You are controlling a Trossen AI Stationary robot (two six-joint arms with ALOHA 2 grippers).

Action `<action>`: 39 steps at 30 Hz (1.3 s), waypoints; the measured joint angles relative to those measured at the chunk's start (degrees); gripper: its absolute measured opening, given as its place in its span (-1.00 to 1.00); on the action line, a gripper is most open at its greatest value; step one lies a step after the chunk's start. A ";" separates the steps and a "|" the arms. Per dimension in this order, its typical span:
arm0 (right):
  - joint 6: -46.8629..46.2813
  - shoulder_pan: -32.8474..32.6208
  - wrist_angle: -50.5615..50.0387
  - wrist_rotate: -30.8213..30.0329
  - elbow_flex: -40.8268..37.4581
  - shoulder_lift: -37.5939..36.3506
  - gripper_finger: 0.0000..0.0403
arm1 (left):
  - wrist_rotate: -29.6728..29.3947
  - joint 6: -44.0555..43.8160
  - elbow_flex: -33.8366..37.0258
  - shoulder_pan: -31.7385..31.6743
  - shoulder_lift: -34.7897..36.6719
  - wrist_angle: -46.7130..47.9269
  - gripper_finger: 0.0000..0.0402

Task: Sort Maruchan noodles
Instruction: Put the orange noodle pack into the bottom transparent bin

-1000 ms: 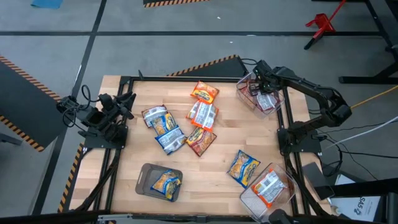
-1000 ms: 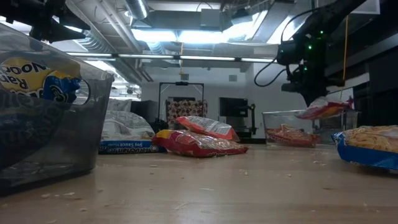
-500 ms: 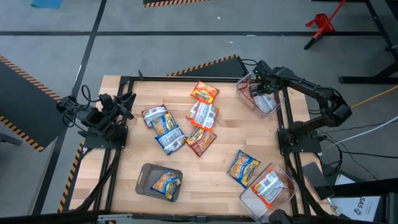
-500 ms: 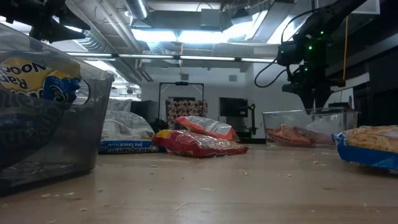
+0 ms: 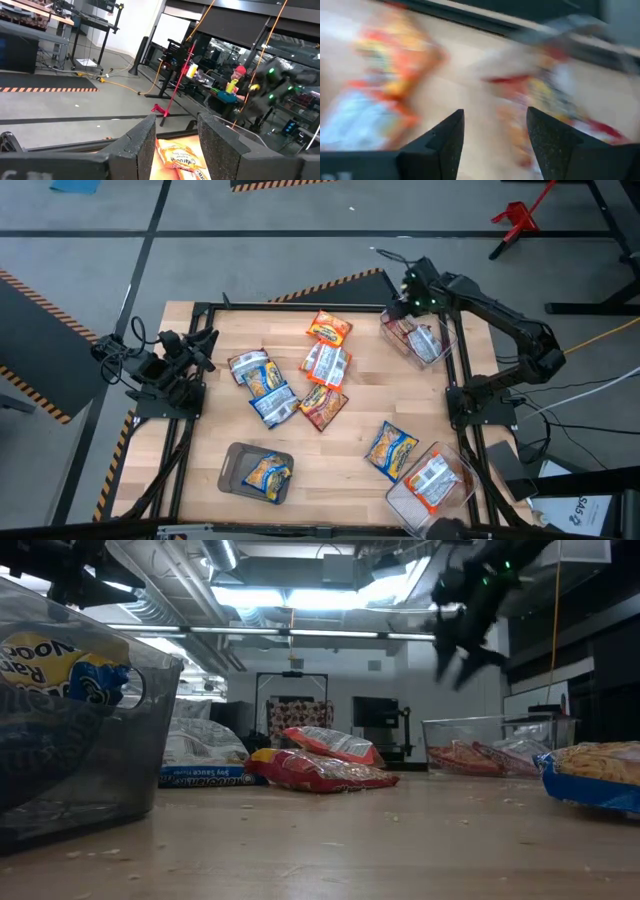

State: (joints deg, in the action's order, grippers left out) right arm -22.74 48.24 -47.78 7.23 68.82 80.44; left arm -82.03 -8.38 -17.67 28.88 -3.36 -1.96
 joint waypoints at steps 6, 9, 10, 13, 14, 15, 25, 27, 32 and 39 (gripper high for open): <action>-2.55 -12.38 10.47 2.57 4.85 1.68 -0.01 | 0.14 -0.06 0.00 0.01 0.00 -0.01 -0.30; -2.35 -19.34 17.79 -0.77 5.33 3.80 -0.01 | 0.56 -0.22 0.00 0.02 0.00 -0.02 -0.30; -2.24 -21.49 19.92 -1.89 5.33 4.67 -0.01 | 0.58 -0.22 0.00 0.01 0.00 -0.02 -0.30; -0.30 -27.50 24.89 -4.39 5.33 8.10 -0.01 | 0.60 -0.22 0.00 0.01 0.00 -0.02 -0.30; 0.82 -29.39 26.08 -5.65 5.33 9.43 -0.01 | 0.62 -0.22 0.00 0.00 0.00 -0.03 -0.30; 2.19 -31.26 27.14 -6.99 5.33 10.80 -0.01 | 0.65 -0.22 0.00 0.01 -0.01 -0.02 -0.30; 15.80 -42.10 31.01 -12.85 6.68 22.51 0.46 | 0.71 -0.04 0.04 0.00 -0.01 0.01 -0.30; 19.28 -42.91 30.85 -13.46 8.44 24.59 0.64 | 0.69 0.00 0.04 0.02 -0.02 -0.02 -0.30; 31.47 -44.25 27.80 -18.24 14.27 29.50 0.95 | 0.71 0.02 0.04 0.00 -0.02 0.02 -0.30; 35.68 -44.08 19.21 -16.74 20.15 34.92 0.85 | 0.71 0.01 0.04 0.01 -0.02 0.39 -0.30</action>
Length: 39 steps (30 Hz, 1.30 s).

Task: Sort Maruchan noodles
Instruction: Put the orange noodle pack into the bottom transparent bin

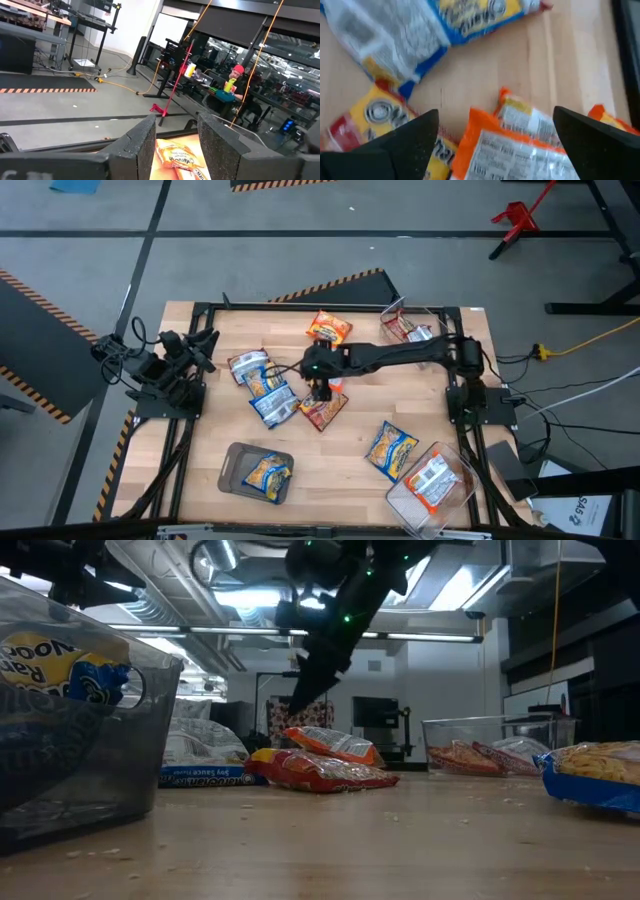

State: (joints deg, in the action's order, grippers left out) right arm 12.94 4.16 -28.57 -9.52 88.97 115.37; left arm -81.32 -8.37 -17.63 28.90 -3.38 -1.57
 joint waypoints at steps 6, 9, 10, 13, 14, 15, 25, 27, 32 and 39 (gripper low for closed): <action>0.97 0.13 -1.10 -0.04 -0.48 2.16 0.80 | 0.00 -0.03 0.00 0.00 0.00 1.19 -0.30; 0.95 0.56 -1.79 -0.89 -0.48 2.99 0.80 | 0.00 -0.03 0.00 0.01 0.00 1.23 -0.30; 0.97 0.86 -2.16 -1.32 -0.49 3.04 0.80 | -0.02 -0.03 0.00 0.01 0.00 1.19 -0.30; 0.84 1.68 -2.21 -1.64 -0.50 3.00 0.80 | -0.02 -0.03 0.00 0.01 0.00 1.19 -0.30; 0.80 2.03 -2.46 -1.96 -0.50 3.01 0.80 | -0.02 -0.03 0.00 0.01 0.00 1.18 -0.30; 0.82 2.30 -2.62 -2.31 -0.50 3.01 0.80 | -0.02 -0.03 0.00 0.00 0.00 1.20 -0.30; 0.78 3.85 -3.96 -3.49 -0.38 4.70 0.57 | -0.02 -0.03 0.00 0.00 0.00 1.21 -0.30; 0.35 3.78 -6.14 -3.90 -0.58 4.97 0.44 | -0.04 -0.03 0.00 -0.01 0.00 1.21 -0.30; -1.13 3.74 -7.48 -3.89 -0.57 4.97 -0.03 | -0.17 -0.06 -0.02 0.01 0.00 2.15 -0.30; -2.20 3.73 -8.53 -2.93 -0.57 4.97 -0.74 | -0.22 -0.04 -0.02 0.00 0.00 2.26 -0.30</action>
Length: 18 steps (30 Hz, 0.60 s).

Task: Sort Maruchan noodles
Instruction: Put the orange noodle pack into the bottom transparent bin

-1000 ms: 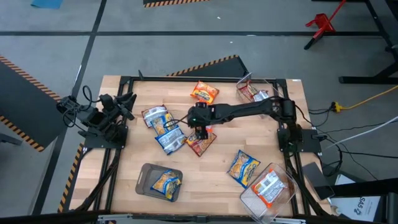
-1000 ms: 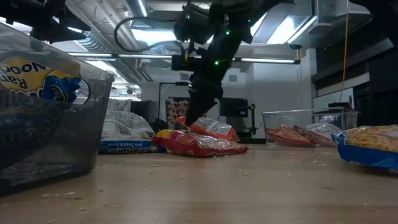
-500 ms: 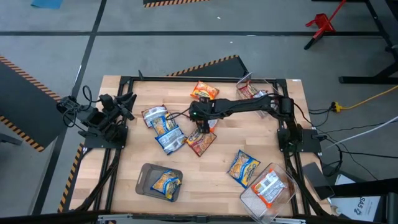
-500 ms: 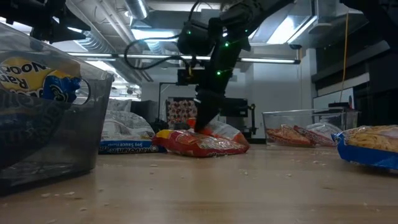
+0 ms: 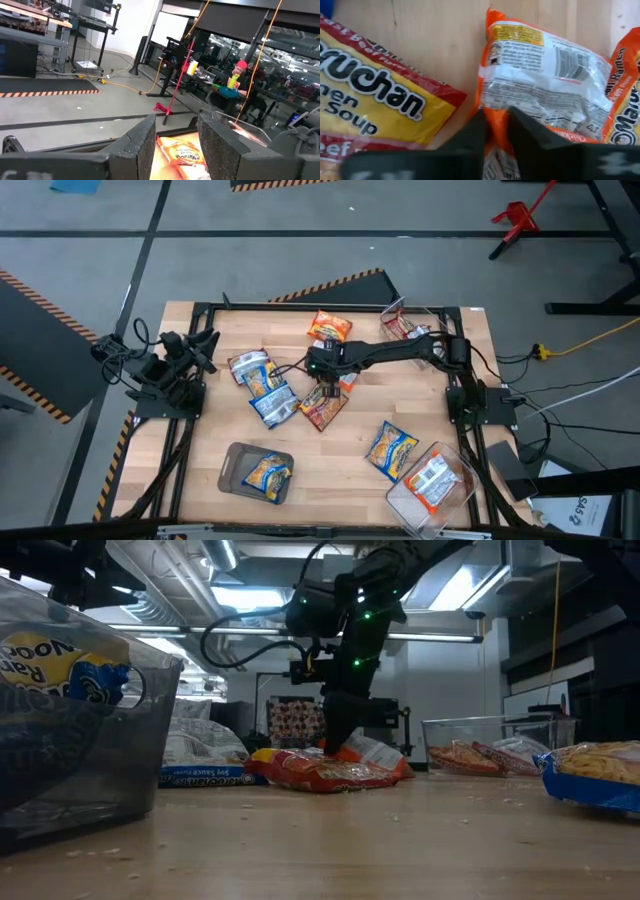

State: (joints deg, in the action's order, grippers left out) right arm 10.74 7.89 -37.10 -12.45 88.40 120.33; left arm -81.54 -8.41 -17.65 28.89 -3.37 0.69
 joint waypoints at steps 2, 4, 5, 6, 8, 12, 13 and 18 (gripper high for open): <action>0.00 -0.05 -0.07 0.05 0.00 0.00 -0.92 | 0.00 -0.02 0.00 0.01 0.00 -0.04 -0.30; -0.48 -0.05 -0.06 0.38 0.00 -0.07 -0.96 | 0.00 -0.02 0.00 0.01 0.00 -0.02 -0.30; -1.37 -0.04 -0.19 0.38 0.15 -0.09 -0.95 | 0.00 -0.02 0.00 0.00 0.00 -0.02 -0.30; -1.85 -0.03 -0.76 0.39 0.58 -0.09 -0.96 | 0.00 -0.02 0.00 0.00 0.00 -0.01 -0.30; -2.69 -0.03 -2.47 0.44 1.95 -0.09 -0.98 | 0.00 -0.02 0.00 0.01 0.00 -0.02 -0.30; -3.40 -0.03 -7.04 1.33 6.71 -0.11 -0.99 | 0.00 -0.02 0.00 0.01 0.01 0.14 -0.30; -3.59 -0.03 -8.37 1.88 8.25 -0.13 -0.99 | 0.00 -0.01 0.00 0.00 0.00 0.20 -0.30; -5.78 -0.04 -14.49 2.51 16.58 -0.20 -1.00 | 0.00 -0.02 0.00 0.01 0.00 0.20 -0.30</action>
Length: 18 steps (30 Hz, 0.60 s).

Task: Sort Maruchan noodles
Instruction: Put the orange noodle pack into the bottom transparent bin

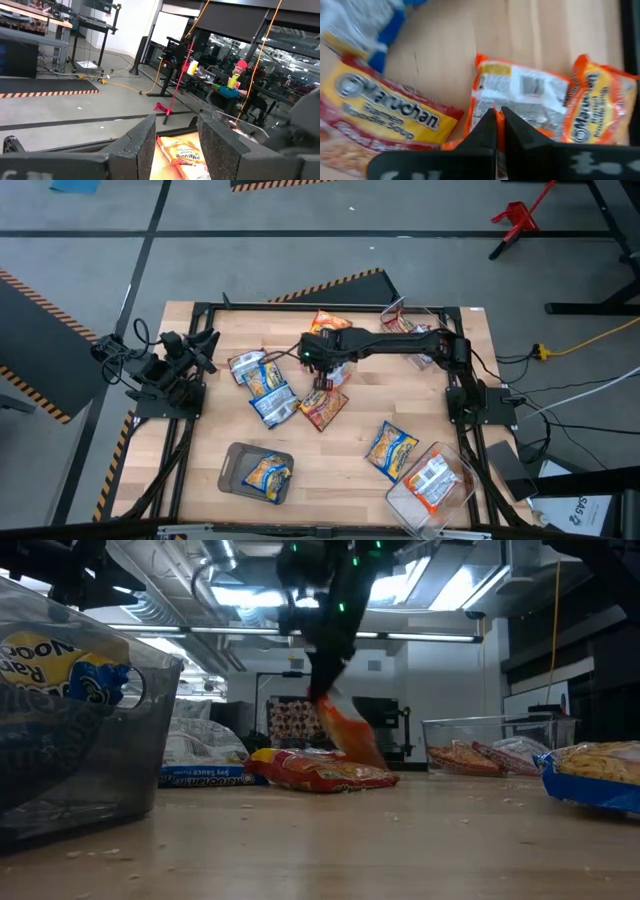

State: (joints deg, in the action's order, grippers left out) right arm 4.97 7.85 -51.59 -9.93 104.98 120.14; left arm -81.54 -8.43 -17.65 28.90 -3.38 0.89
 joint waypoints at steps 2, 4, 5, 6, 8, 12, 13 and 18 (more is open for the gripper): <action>-0.89 -0.46 -2.47 0.31 3.53 0.00 -1.00 | 0.00 0.01 0.00 -0.01 0.00 0.02 -0.30; -1.74 -1.06 -5.06 -0.15 6.95 -0.02 -1.00 | 0.03 0.02 0.00 0.00 0.00 0.02 -0.30; -2.01 -1.47 -6.64 -0.45 8.75 -0.02 -1.00 | 0.07 0.02 0.00 -0.01 0.00 0.02 -0.30; -2.72 -1.98 -8.22 -0.62 10.47 -0.04 -1.00 | 0.07 0.02 0.00 0.00 0.00 0.02 -0.30; -4.94 -3.12 -10.97 -1.05 13.50 -0.09 -1.00 | 0.09 0.02 0.00 -0.02 0.00 0.04 -0.30; -9.83 -6.24 -16.62 -2.31 18.89 -0.10 -1.00 | 0.15 0.02 0.00 0.00 0.00 0.04 -0.30; -11.19 -7.21 -18.00 -3.14 20.15 -0.11 -1.00 | 0.15 0.02 0.00 0.00 0.00 0.04 -0.30; -20.10 -13.61 -24.37 -5.81 24.99 -0.15 -1.00 | 1.01 0.02 0.00 -0.02 0.00 0.04 -0.30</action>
State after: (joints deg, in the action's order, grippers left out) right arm -15.14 -5.75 -75.96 -15.75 129.97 119.98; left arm -80.53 -8.40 -17.65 28.88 -3.38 0.93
